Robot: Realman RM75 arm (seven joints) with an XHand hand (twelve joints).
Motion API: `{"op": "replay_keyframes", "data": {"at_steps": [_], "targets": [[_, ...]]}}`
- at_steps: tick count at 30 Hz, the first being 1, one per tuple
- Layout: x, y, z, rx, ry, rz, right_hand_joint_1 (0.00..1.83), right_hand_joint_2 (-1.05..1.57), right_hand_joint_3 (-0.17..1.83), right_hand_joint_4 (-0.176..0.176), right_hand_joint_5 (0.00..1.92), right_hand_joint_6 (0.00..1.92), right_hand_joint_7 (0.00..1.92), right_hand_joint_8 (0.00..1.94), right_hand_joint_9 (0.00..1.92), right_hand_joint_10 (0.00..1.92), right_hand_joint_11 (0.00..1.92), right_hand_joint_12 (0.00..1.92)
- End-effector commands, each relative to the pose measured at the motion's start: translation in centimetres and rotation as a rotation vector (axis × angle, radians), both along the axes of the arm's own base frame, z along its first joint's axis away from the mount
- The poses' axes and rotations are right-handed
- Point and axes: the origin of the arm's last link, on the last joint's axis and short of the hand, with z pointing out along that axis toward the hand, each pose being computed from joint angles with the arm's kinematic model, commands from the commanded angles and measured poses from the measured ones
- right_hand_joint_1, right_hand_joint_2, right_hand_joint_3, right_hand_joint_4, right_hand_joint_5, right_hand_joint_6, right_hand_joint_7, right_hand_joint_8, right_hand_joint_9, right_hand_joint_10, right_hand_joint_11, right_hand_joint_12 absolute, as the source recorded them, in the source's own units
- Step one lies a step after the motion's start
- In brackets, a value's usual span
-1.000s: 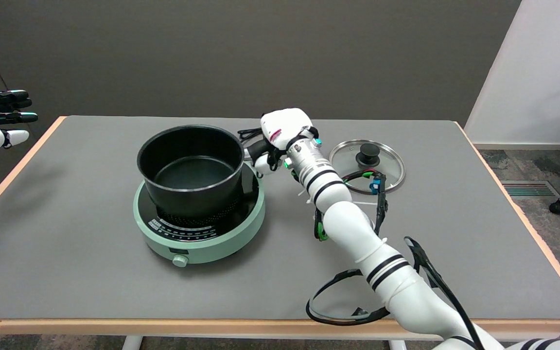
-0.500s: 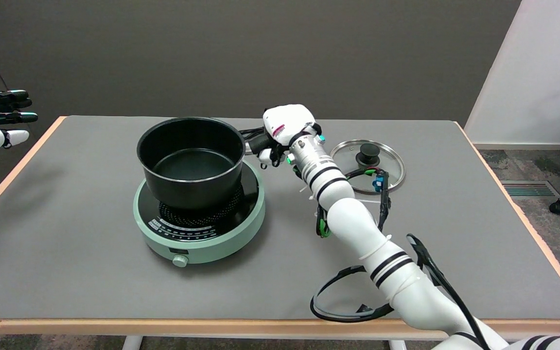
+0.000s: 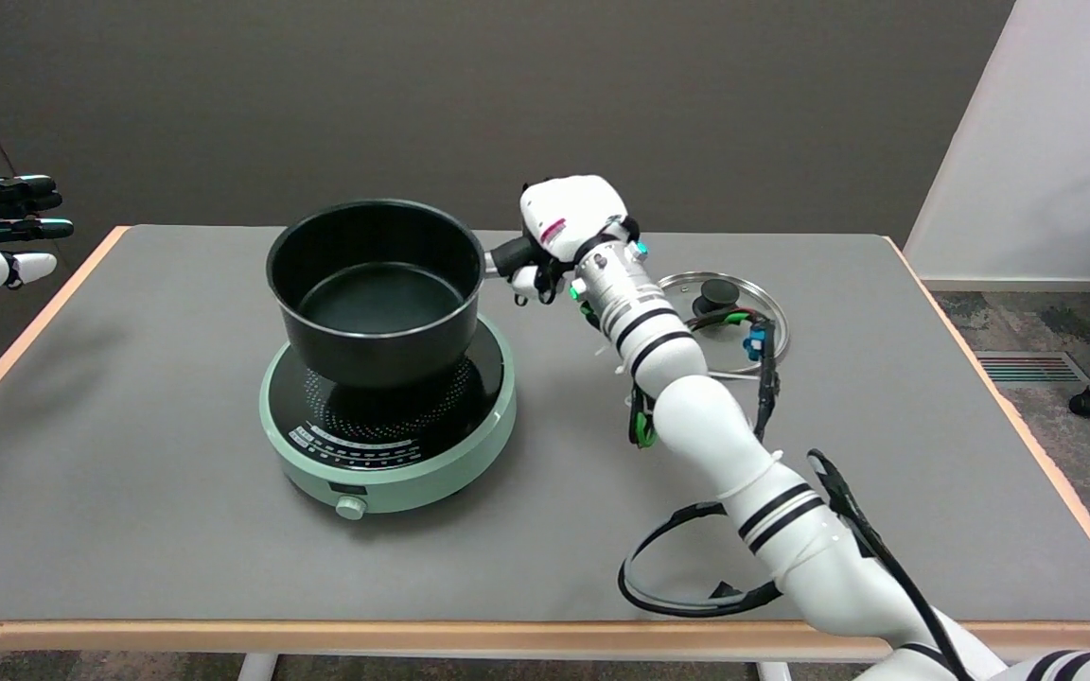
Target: Pick up the soup pot.
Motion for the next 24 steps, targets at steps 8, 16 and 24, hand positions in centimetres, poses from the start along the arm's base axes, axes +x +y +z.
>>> {"op": "replay_keyframes", "data": {"at_steps": [8, 16, 24], "targets": [[5.4, 4.1, 6.8, -0.012, 0.046, 0.149, 0.96, 1.10, 0.85, -0.052, 1.88, 1.88, 1.88, 1.88, 1.88, 1.88, 1.88, 1.88], [4.8, 7.5, 12.5, -0.057, 0.040, 0.112, 0.96, 1.08, 0.89, -0.052, 1.88, 1.88, 1.88, 1.88, 1.88, 1.88, 1.88, 1.88], [4.6, 11.6, 17.1, -0.144, 0.107, 0.079, 0.96, 1.07, 0.91, -0.052, 1.88, 1.88, 1.88, 1.88, 1.88, 1.88, 1.88, 1.88]]}}
